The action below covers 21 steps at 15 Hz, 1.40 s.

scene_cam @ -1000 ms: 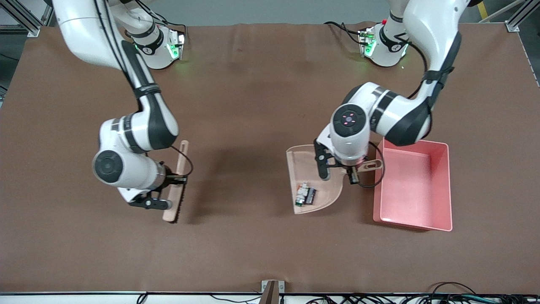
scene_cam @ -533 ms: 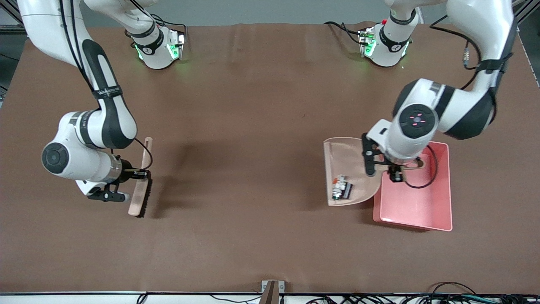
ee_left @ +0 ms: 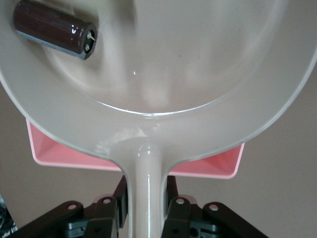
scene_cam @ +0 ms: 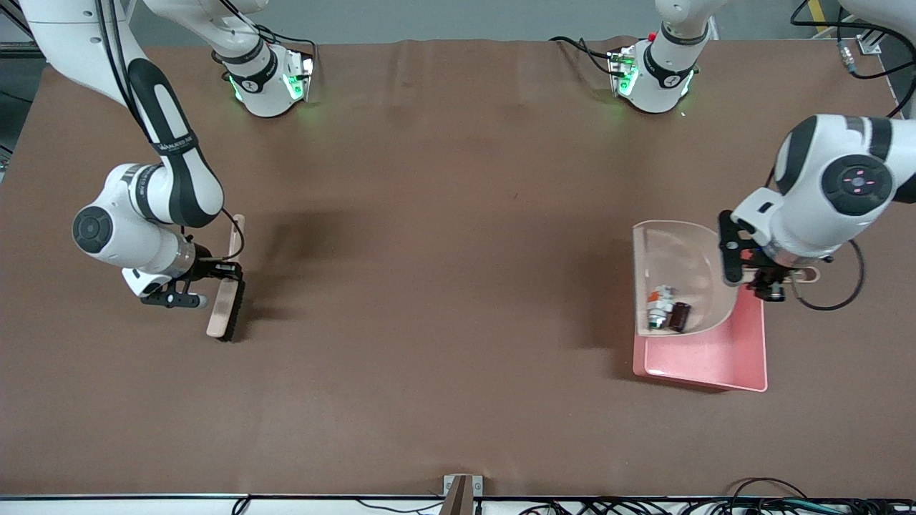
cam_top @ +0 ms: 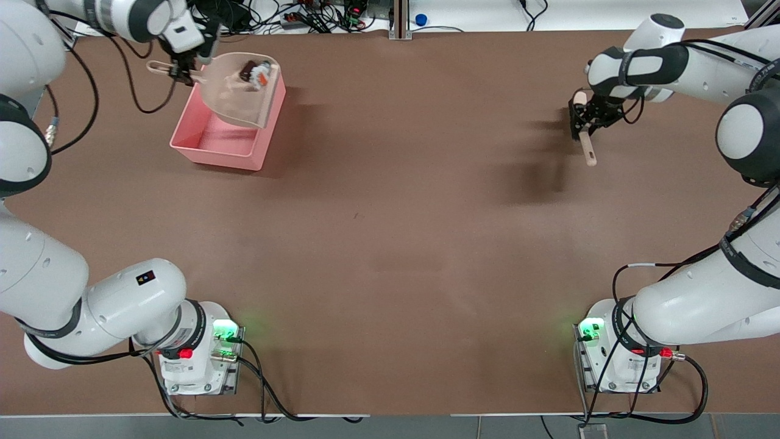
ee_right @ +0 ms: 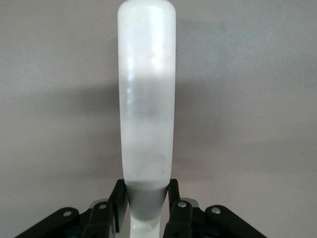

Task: Clean e-waste and dump in bin
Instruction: 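Tilt the dustpan with the left gripper to dump parts into the bin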

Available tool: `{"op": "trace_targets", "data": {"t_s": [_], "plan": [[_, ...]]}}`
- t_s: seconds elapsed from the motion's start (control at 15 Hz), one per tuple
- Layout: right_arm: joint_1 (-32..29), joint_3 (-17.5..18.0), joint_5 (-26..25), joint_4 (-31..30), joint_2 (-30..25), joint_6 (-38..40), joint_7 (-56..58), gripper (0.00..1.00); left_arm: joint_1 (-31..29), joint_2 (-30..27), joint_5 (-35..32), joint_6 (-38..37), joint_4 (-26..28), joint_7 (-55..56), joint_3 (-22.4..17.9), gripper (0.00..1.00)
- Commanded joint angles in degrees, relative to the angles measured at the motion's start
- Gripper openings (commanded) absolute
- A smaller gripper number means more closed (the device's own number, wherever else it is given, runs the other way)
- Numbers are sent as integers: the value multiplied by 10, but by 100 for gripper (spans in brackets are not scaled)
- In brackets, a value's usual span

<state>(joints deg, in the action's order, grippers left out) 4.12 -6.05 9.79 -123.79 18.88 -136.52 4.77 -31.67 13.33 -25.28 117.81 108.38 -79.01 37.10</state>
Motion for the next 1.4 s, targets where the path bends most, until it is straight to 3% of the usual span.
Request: {"op": "trace_targets", "data": {"t_s": [0.0, 0.27, 0.47, 0.73, 1.0, 1.07, 1.13, 1.33], "plan": [[-30, 10, -13, -45, -33, -24, 28, 1, -28, -19, -72, 7, 11, -18, -4, 0], [-31, 10, -13, -54, -28, -48, 29, 7, -37, -2, -169, 1, 11, 5, -5, 0], [-32, 10, -14, -51, -24, -50, 29, 23, -13, 15, -237, -34, -2, 34, -1, 0], [-32, 10, -14, -46, -24, -45, 30, 49, 49, 41, -278, -103, -13, 83, -1, 0], [-32, 10, -14, -41, -24, -39, 29, 66, 56, 44, -271, -135, -16, 142, 0, 0], [-31, 10, -14, -36, -26, -38, 28, 79, 55, 44, -249, -136, -32, 140, -1, 0], [-31, 10, -14, -24, -30, -37, 28, 100, 55, 43, -224, -136, -43, 134, -1, 0], [-24, 10, -43, 58, -30, 61, 23, 100, 61, 39, -168, -138, -66, 141, 23, 0]]}}
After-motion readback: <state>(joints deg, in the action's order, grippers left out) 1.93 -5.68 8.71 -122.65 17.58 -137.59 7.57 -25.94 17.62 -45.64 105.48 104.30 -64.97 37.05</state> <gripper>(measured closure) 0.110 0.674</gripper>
